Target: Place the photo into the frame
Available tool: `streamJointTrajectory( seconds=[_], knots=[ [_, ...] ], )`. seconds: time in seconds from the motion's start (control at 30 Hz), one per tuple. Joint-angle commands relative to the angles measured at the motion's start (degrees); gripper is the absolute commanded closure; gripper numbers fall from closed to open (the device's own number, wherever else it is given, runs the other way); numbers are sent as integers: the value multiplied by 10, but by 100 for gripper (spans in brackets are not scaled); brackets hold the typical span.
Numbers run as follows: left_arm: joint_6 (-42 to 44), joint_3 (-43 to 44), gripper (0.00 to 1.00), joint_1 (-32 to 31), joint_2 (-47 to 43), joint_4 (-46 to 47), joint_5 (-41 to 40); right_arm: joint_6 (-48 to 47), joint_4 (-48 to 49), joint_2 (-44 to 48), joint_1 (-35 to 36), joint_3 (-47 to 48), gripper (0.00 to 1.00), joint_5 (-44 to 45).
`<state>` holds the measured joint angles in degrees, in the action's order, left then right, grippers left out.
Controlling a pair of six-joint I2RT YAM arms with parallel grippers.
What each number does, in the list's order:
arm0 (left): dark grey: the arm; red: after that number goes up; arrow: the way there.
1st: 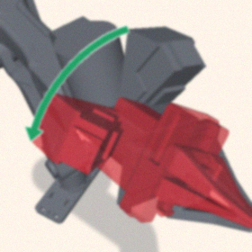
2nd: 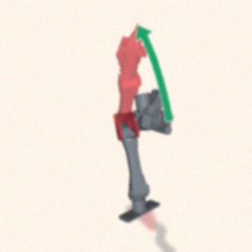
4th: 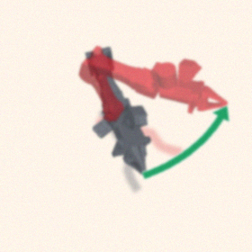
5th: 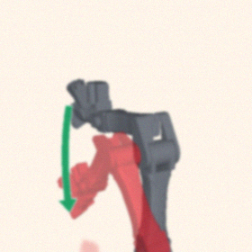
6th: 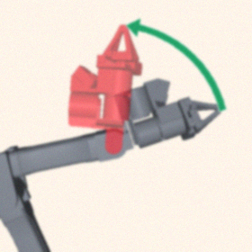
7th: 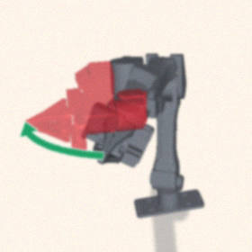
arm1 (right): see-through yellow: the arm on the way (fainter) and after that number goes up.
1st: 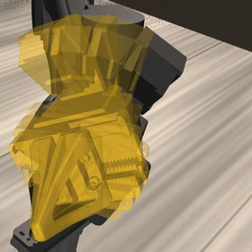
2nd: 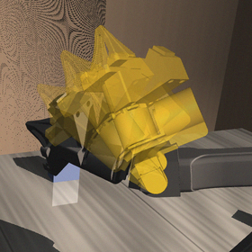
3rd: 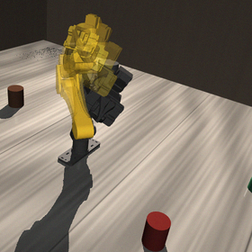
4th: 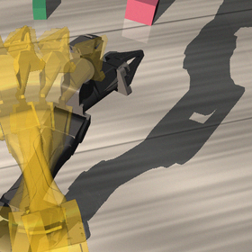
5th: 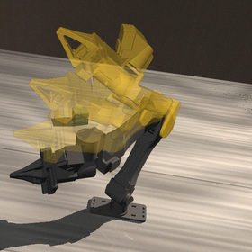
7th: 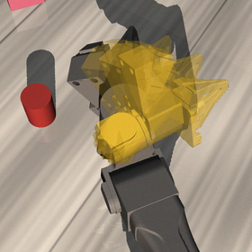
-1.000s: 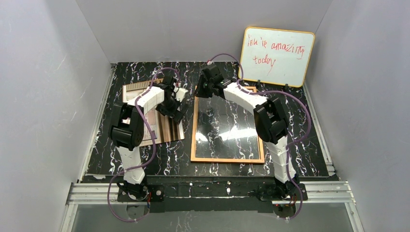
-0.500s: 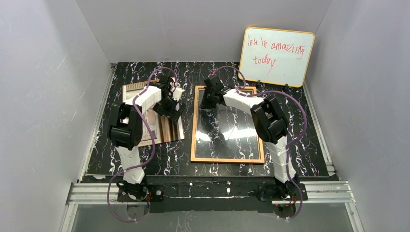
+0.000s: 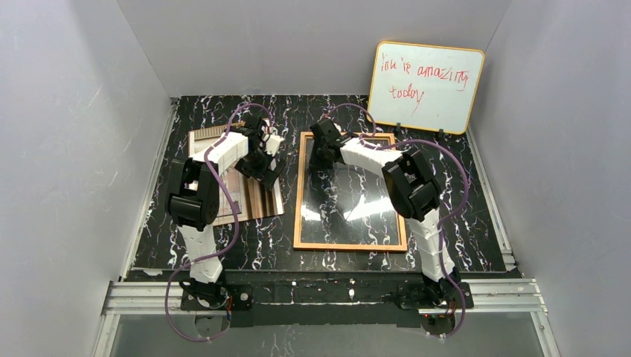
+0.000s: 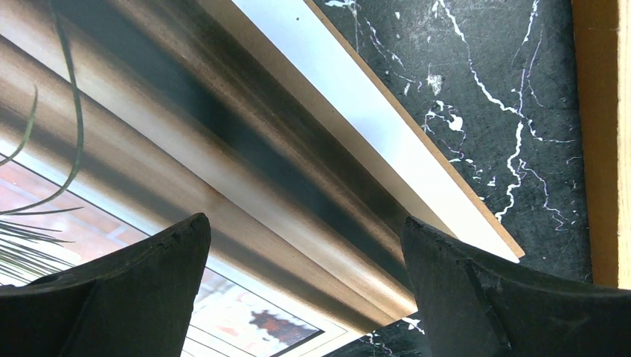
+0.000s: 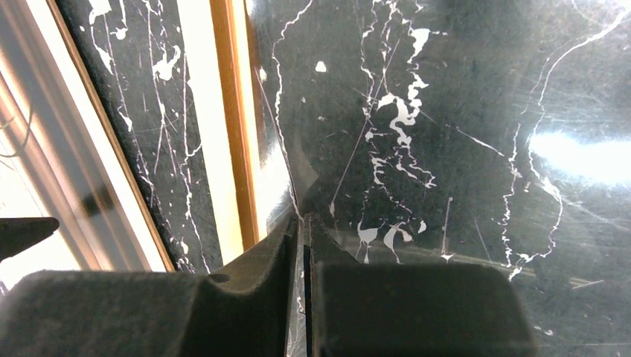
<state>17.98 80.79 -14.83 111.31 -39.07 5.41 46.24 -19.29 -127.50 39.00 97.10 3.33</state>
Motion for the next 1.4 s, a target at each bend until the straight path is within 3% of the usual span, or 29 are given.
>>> streamJointTrajectory(
  seconds=[0.0, 0.13, 0.37, 0.57, 0.73, 1.07, 1.37],
  knots=[
    [5, 13, 2, 3, -22, -19, 2, -9, -18, 13, 15, 22, 84, 23],
    [5, 28, 2, 17, -20, -30, 8, -9, -19, 37, 23, 31, 80, 30],
    [21, 72, 2, 68, -22, -57, 17, 1, -24, 69, 59, 52, 64, 30],
    [64, 144, 2, 182, -7, -103, 26, 15, -59, 40, 106, 128, 43, 40],
    [113, 133, 2, 260, -4, -90, -16, 23, -89, -15, 131, 199, 33, 31],
    [173, -5, 2, 322, -29, -6, -88, 41, -88, -84, 148, 238, 30, -23],
    [176, -48, 3, 329, -20, 20, -87, 54, -95, -118, 149, 245, 30, -27]
  ],
)
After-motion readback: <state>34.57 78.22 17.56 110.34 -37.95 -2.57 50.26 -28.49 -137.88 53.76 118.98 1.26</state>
